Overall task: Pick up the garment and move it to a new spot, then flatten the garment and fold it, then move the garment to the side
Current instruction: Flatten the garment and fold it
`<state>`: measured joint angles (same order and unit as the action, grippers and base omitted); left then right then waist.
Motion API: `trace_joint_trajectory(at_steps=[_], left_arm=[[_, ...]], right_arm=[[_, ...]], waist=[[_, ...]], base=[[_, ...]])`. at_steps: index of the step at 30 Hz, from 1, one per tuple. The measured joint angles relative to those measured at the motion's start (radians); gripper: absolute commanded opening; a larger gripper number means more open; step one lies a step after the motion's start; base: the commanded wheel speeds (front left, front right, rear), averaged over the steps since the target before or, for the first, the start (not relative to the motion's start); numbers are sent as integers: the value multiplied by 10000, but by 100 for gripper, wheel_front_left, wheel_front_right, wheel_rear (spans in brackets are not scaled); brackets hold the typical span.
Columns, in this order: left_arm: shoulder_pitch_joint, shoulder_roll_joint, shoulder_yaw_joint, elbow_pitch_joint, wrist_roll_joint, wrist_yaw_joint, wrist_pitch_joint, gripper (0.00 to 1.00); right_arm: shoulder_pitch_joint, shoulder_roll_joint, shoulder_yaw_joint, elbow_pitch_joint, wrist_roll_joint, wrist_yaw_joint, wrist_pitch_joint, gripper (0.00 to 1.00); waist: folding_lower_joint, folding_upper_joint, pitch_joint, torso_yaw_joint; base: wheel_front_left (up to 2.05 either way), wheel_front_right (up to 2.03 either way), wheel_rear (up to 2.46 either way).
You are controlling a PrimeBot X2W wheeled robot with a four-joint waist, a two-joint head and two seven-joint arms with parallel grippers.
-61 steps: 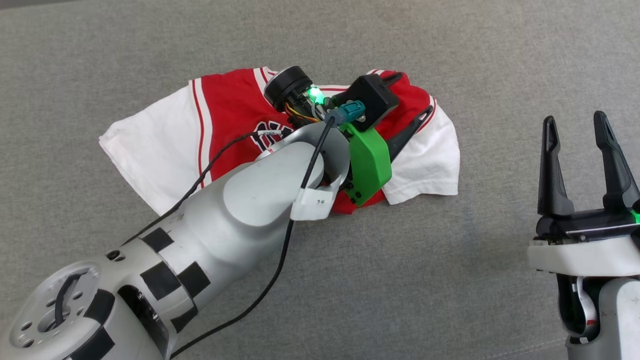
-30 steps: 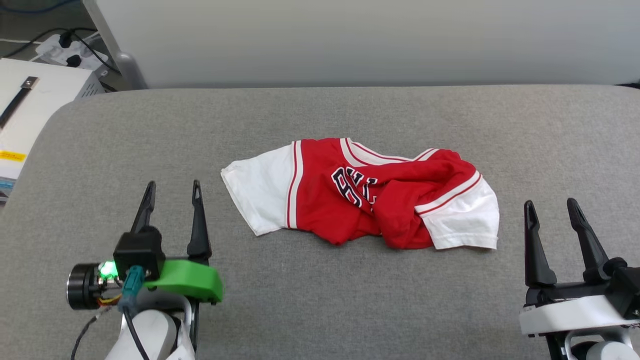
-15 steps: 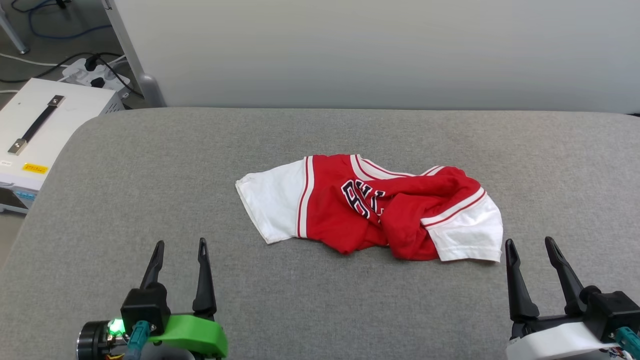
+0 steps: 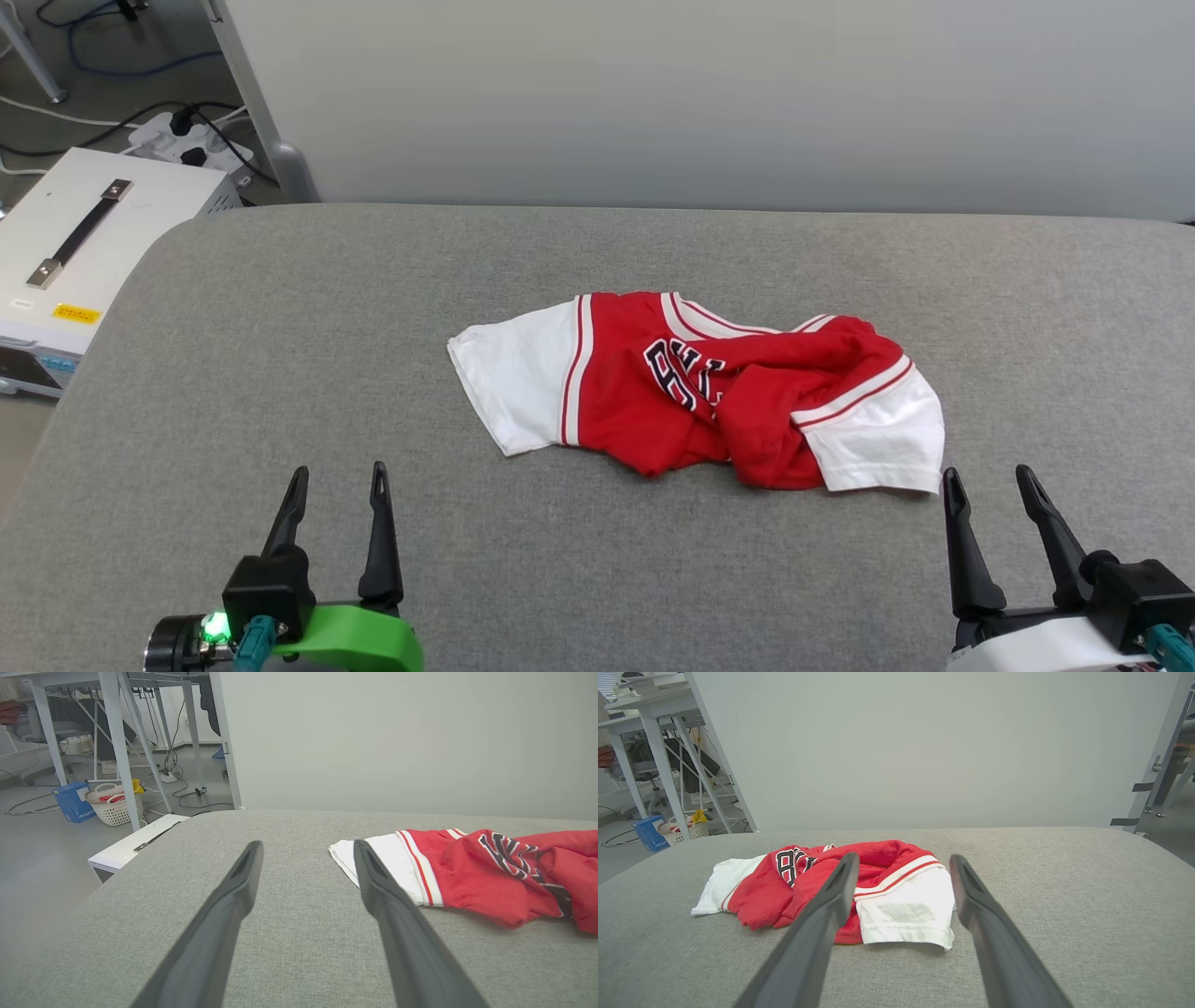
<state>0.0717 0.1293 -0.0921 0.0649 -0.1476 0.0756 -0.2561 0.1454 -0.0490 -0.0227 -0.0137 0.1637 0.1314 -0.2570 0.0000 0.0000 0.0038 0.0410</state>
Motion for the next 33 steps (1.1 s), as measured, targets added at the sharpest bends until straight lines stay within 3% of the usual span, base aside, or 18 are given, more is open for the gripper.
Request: trace_joint_trajectory(at_steps=[10, 17, 27, 30, 33], left_arm=[[44, -270, 385, 155, 353, -378, -2, 100], [-413, -161, 476, 362, 627, -957, 0, 100], [-4171, 1080, 253, 1967, 660, -1860, 115, 100], [-5414, 1465, -119, 2650, 336, -1965, 740, 100], [-6802, 1850, -1252, 3331, -506, -2033, 2403, 100]], right_arm=[[4, -2, -6, 48, 17, 0, 0, 100], [-19, -2, -6, 46, 17, 0, 0, 100], [-570, 0, 75, -52, -21, 0, 0, 100], [-730, 0, 77, -82, -40, 0, 0, 100], [-960, 0, 38, -117, -54, 0, 0, 100]], waist=[[0, 0, 41, -54], [0, 0, 214, -134], [0, 0, 848, -408], [0, 0, 1092, -531], [0, 0, 1452, -693]], base=[[0, 0, 0], [0, 0, 0], [0, 0, 0], [0, 0, 0], [0, 0, 0]])
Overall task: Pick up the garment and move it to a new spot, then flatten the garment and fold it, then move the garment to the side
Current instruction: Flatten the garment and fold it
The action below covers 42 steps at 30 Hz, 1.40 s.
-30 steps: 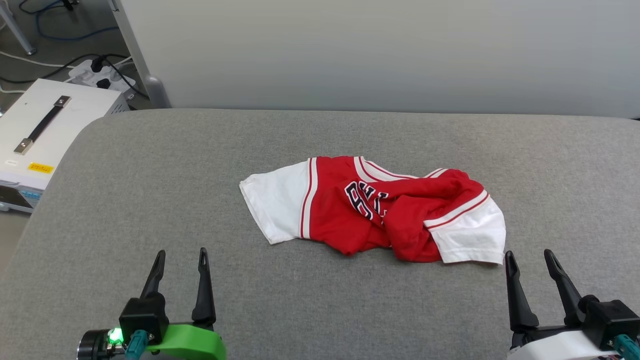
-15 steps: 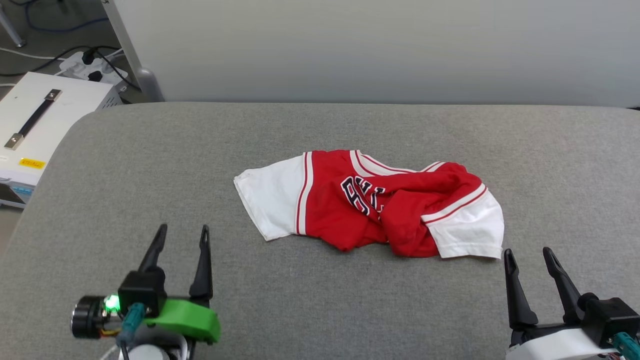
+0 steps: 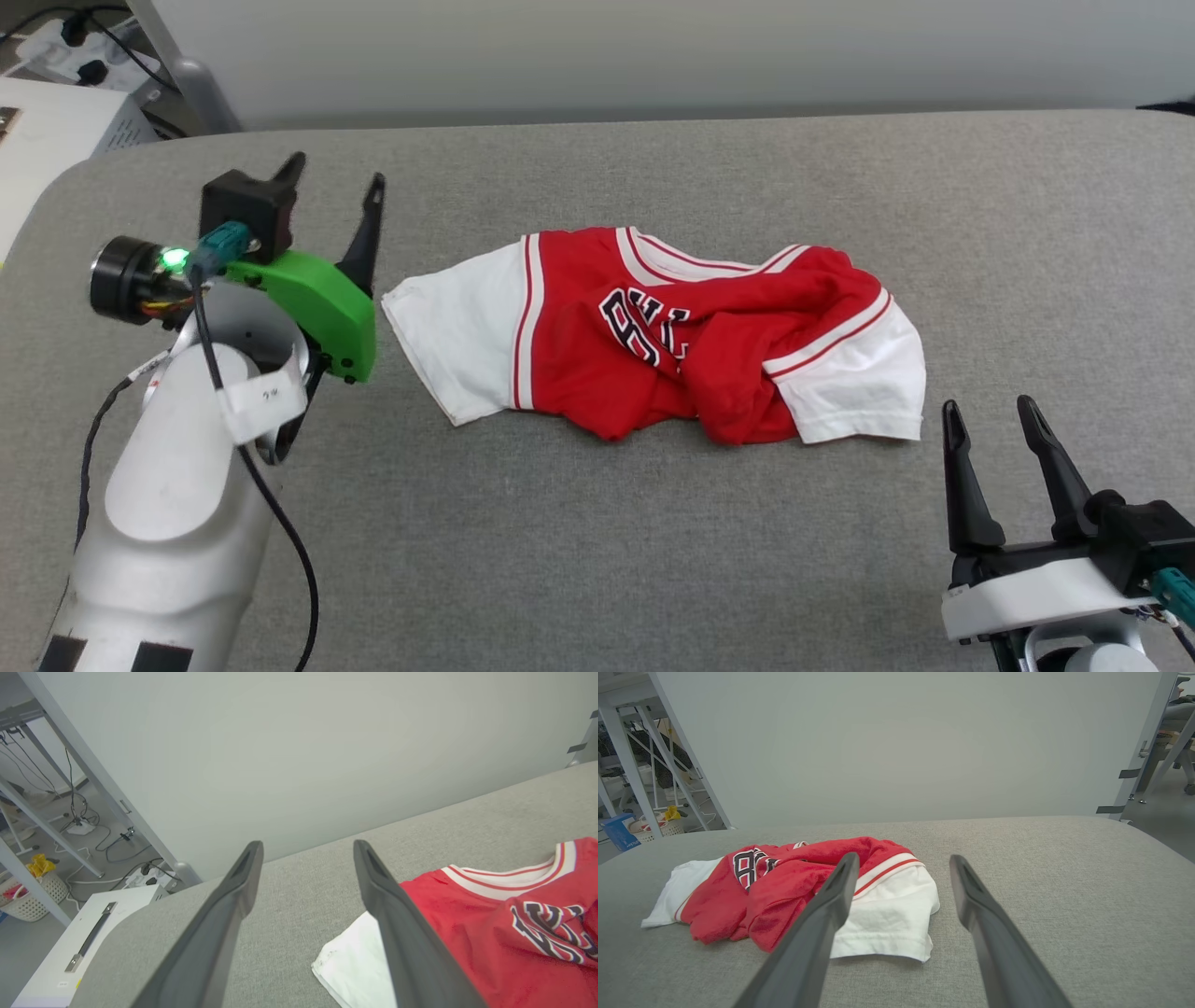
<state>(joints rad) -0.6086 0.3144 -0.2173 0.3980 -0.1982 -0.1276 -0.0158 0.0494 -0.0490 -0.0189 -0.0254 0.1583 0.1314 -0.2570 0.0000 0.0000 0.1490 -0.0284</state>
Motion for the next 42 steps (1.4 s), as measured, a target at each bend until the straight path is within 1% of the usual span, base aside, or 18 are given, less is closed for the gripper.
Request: trace_joint_trajectory(at_steps=[4, 8, 9, 12, 14, 19, 22, 25, 29, 30, 31, 32, 37, 42], left_arm=[[-945, 608, -1664, 706, -1557, -4, 2316, 100], [-1559, 1195, -2993, 1053, -3047, -4, 4383, 100], [-1672, 1289, -3218, 1097, -3348, -4, 4709, 100], [-2057, 1436, -3668, 1369, -4694, -4, 5846, 100], [-2275, 1544, -3977, 1580, -5079, -4, 6357, 100], [-2648, 2002, -4961, 2088, -5359, -4, 7152, 100], [-2663, 2050, -5386, 2303, -5563, -4, 7300, 100], [-2826, 2128, -5670, 2370, -5996, -4, 7388, 100], [-3051, 2313, -6293, 2284, -6171, 0, 7426, 100], [-3083, 2349, -6385, 2265, -6253, 2, 7384, 83], [-3120, 2387, -6493, 2265, -6378, 2, 7256, 26], [-3129, 2393, -6587, 2265, -6454, 0, 7081, 0], [-3126, 2205, -7095, 2339, -6677, -2, 6220, 0], [-3001, 2360, -7302, 2397, -7225, -4, 5599, 0]], right_arm=[[-168, -4, -8, -31, 0, 0, 0, 100], [-344, -2, 36, -31, 4, 0, 0, 100], [-392, -2, 50, -33, 4, 0, 0, 100], [-566, -2, 90, -44, 8, 0, 0, 100], [-678, -2, 115, -65, 8, 0, 0, 100], [-925, -2, 150, -81, 8, 0, 0, 100], [-996, -2, 155, -81, 27, 0, 0, 100], [-1037, -2, 155, -81, 36, 0, 0, 100], [-1110, -4, 153, -69, 36, 0, 0, 100], [-1127, -4, 153, -63, 36, 0, 0, 100], [-1134, -2, 148, -63, 36, 0, 0, 100], [-1134, -2, 127, -61, 36, 0, 0, 100], [-1125, -4, 65, -13, 35, 0, 0, 100], [-1038, -4, 6, 31, 31, 0, 0, 100]], waist=[[0, 0, 342, -166], [0, 0, 647, -319], [0, 0, 709, -349], [0, 0, 946, -453], [0, 0, 1096, -514], [1, 0, 1493, -684], [1, 0, 1701, -783], [0, 0, 1869, -870], [0, 0, 2009, -931], [0, 0, 2016, -933], [0, 1, 2014, -923], [0, 0, 2002, -900], [0, 1, 1799, -753], [0, 0, 1450, -567]], base=[[0, 0, 0], [0, 0, 0], [0, 0, 0], [0, 0, 0], [0, 0, 0], [0, 0, 0], [0, 0, 0], [0, 0, 0], [0, 0, 0], [0, 0, 0], [0, 0, 0], [0, 0, 0], [0, 0, 0], [0, 0, 0]])
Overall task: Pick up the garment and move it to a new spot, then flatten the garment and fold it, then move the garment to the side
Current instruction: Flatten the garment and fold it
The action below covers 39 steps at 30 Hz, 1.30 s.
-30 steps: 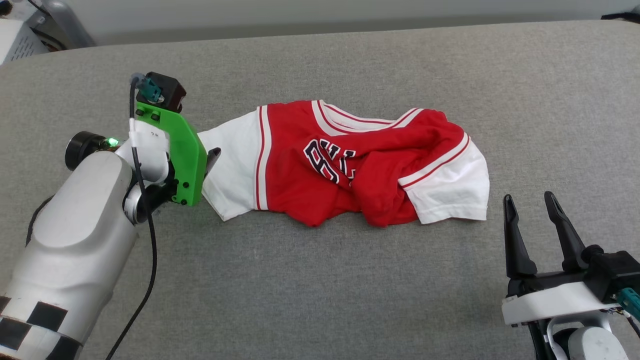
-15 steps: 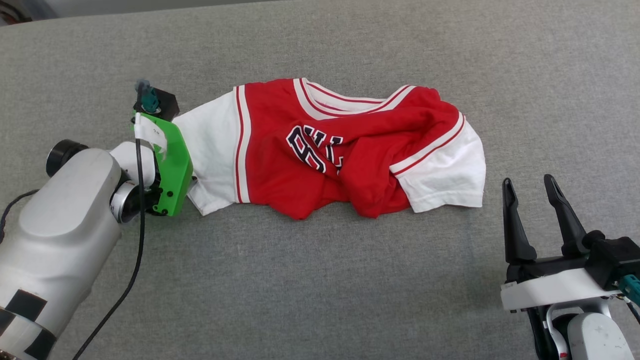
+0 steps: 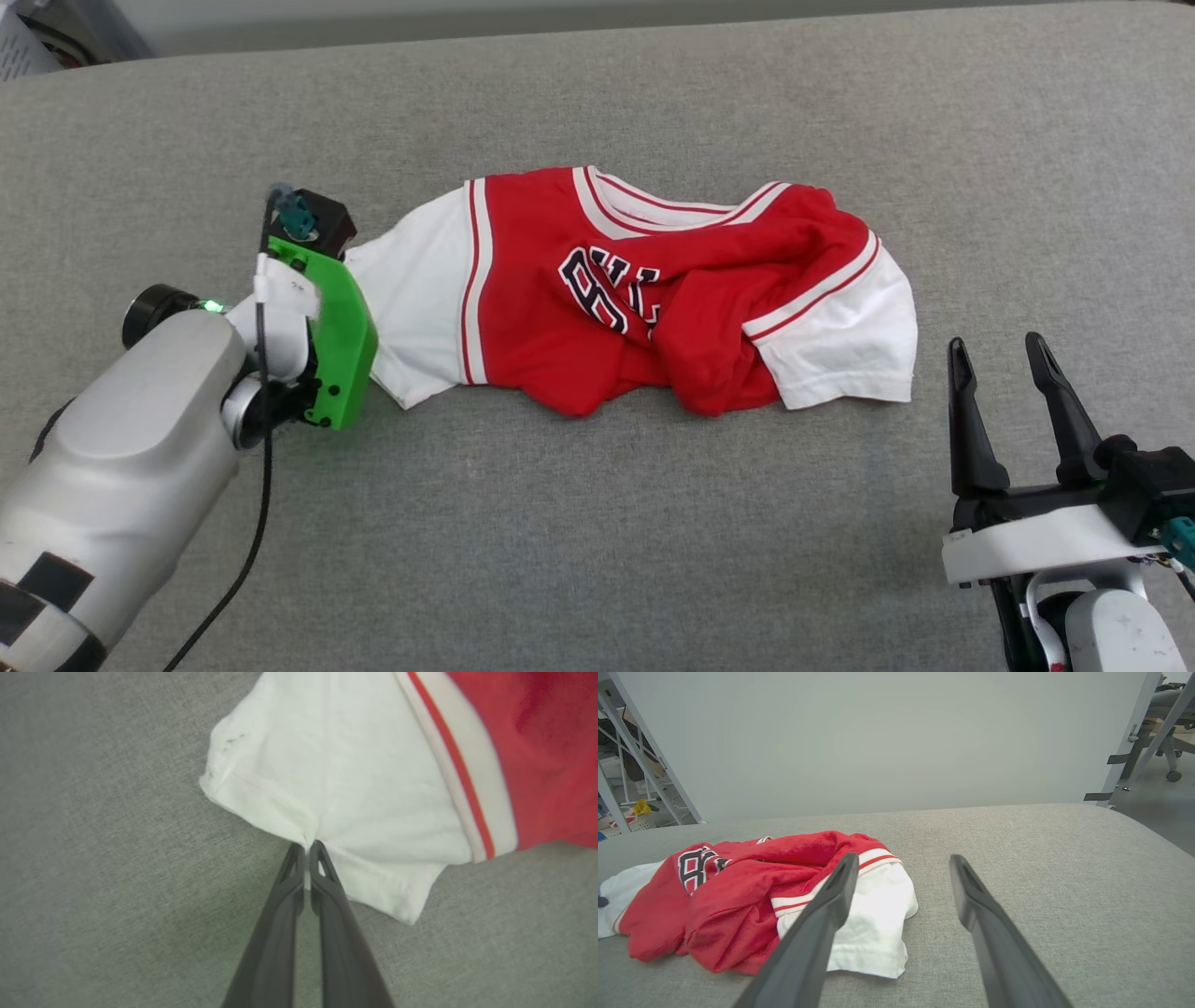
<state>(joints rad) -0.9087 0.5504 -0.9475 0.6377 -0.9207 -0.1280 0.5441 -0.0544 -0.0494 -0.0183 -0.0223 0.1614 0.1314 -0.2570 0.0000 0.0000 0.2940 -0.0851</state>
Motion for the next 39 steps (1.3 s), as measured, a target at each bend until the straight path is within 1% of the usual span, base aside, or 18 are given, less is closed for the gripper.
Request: trace_joint_trajectory(at_steps=[5, 11, 13, 16, 17, 18, 19, 20, 23, 26, 28, 31, 32, 35, 39], left_arm=[[217, 594, 96, 6, -523, 0, -431, 0], [773, 1432, 222, 184, -573, 46, -742, 0], [1020, 1576, 196, 253, -571, 107, -834, 0], [1422, 1496, 198, 303, -616, 232, -1097, 0], [1533, 1434, 180, 324, -621, 284, -1243, 7], [1619, 1384, 167, 349, -596, 366, -1463, 43], [1663, 1352, 151, 366, -525, 428, -1657, 74], [1702, 1323, 150, 376, -403, 545, -1998, 100], [1718, 1220, 297, 337, -79, 955, -3411, 100], [1825, 1097, 633, 186, 265, 1580, -5053, 100], [2041, 1057, 790, -42, 407, 1985, -6052, 100], [2420, 988, 1020, -399, 686, 2533, -7212, 100], [2541, 961, 1129, -554, 738, 2754, -7494, 100], [2880, 947, 1528, -1164, 897, 3371, -7914, 100], [3485, 943, 2228, -2514, 1609, 4253, -8000, 100]], right_arm=[[221, 2, -52, 4, -31, 0, 0, 100], [329, 2, -104, 4, -75, 0, 0, 100], [330, 4, -153, 4, -98, 0, 0, 100], [331, 2, -234, 6, -163, 0, 0, 100], [331, 2, -265, 8, -190, 0, 0, 100], [330, 2, -293, 8, -221, 0, 0, 100], [330, 2, -311, 4, -272, 0, 0, 100], [328, -2, -332, -2, -337, 0, 0, 100], [314, -82, -405, -44, -453, 0, 0, 100], [220, -280, -583, -190, -454, 0, 0, 100], [-13, -520, -775, -360, -453, 0, 0, 100], [-407, -878, -922, -569, -408, 0, 0, 100], [-586, -1072, -917, -616, -408, 0, 0, 100], [-1139, -1664, -825, -485, -376, 0, -2, 100], [-1662, -2631, -105, 445, -42, 0, -25, 100]], waist=[[0, 0, -306, 203], [0, 0, -530, 373], [0, 0, -557, 380], [0, 0, -595, 372], [0, 0, -618, 369], [0, 0, -646, 368], [0, 0, -671, 368], [0, 0, -709, 368], [0, 0, -842, 383], [0, 0, -993, 433], [0, 0, -1103, 503], [0, 0, -1213, 641], [0, 0, -1245, 696], [0, 0, -1325, 828], [0, 0, -1375, 1008]], base=[[0, 0, 0], [0, 0, 0], [0, 0, 0], [0, 0, 0], [0, 0, 0], [0, 0, 0], [0, 0, 0], [0, 0, 0], [0, 0, 0], [0, 0, 0], [0, 0, 0], [0, 0, 0], [0, 0, 0], [0, 0, 0], [0, 0, 0]])
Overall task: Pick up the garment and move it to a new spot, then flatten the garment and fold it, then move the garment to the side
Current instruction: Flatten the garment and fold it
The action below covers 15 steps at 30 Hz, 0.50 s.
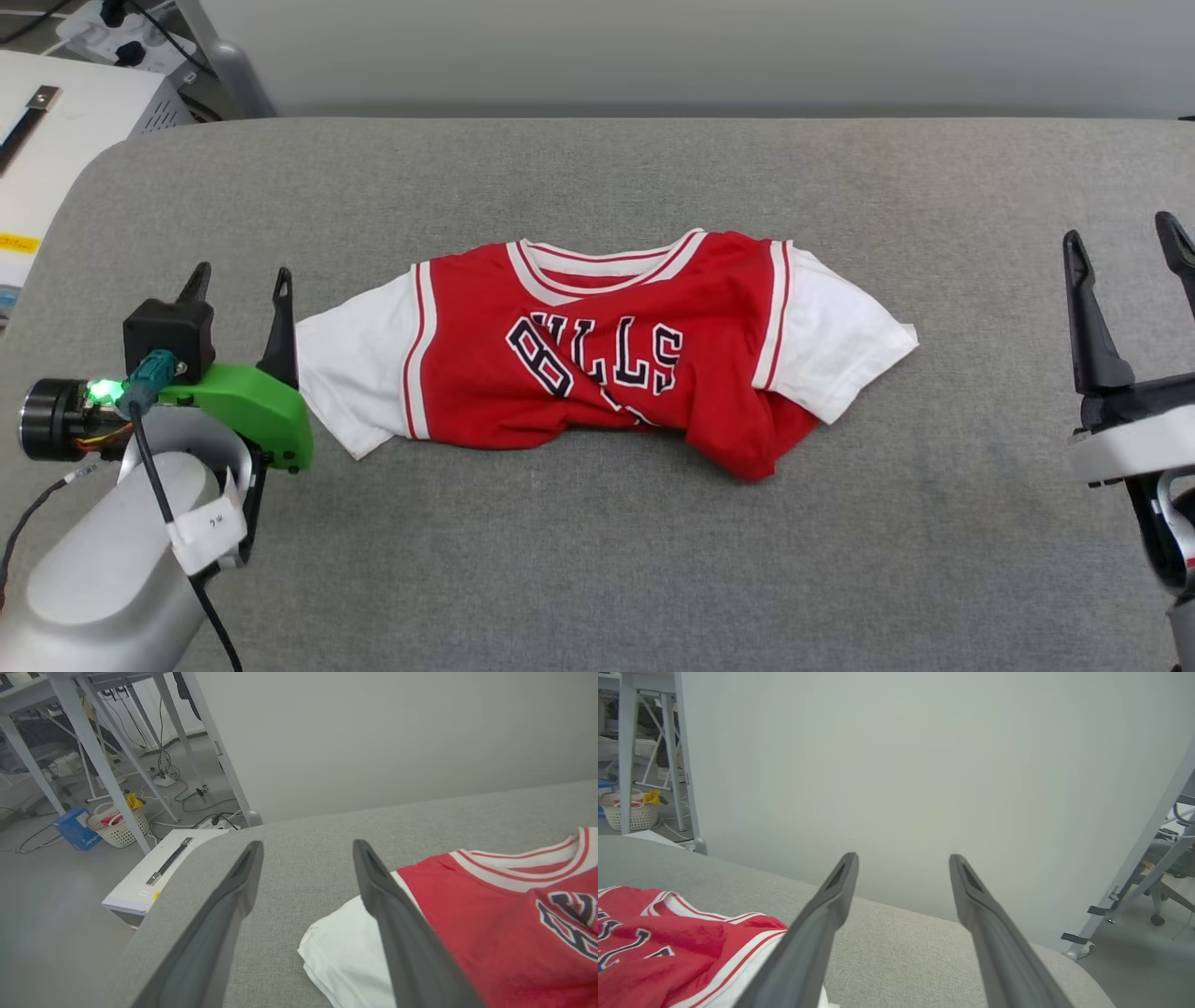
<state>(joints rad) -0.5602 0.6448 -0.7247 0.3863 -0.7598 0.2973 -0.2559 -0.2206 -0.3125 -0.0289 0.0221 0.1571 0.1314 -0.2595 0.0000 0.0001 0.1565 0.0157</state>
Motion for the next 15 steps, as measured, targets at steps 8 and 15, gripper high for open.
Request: trace_joint_trajectory(at_steps=[8, 15], left_arm=[[2202, -616, 2050, -3018, 2209, 1524, -2, 100], [3209, -1653, 3041, -3716, 3513, 1438, -2, 100]], right_arm=[[-1963, -2042, 2266, 945, 1674, 0, 2303, 100], [-3437, -3624, 4736, 1290, 4178, 2, 6194, 100]], waist=[[0, 0, 218, 259], [0, 0, 586, 467]], base=[[0, 0, 0], [0, 0, 0]])
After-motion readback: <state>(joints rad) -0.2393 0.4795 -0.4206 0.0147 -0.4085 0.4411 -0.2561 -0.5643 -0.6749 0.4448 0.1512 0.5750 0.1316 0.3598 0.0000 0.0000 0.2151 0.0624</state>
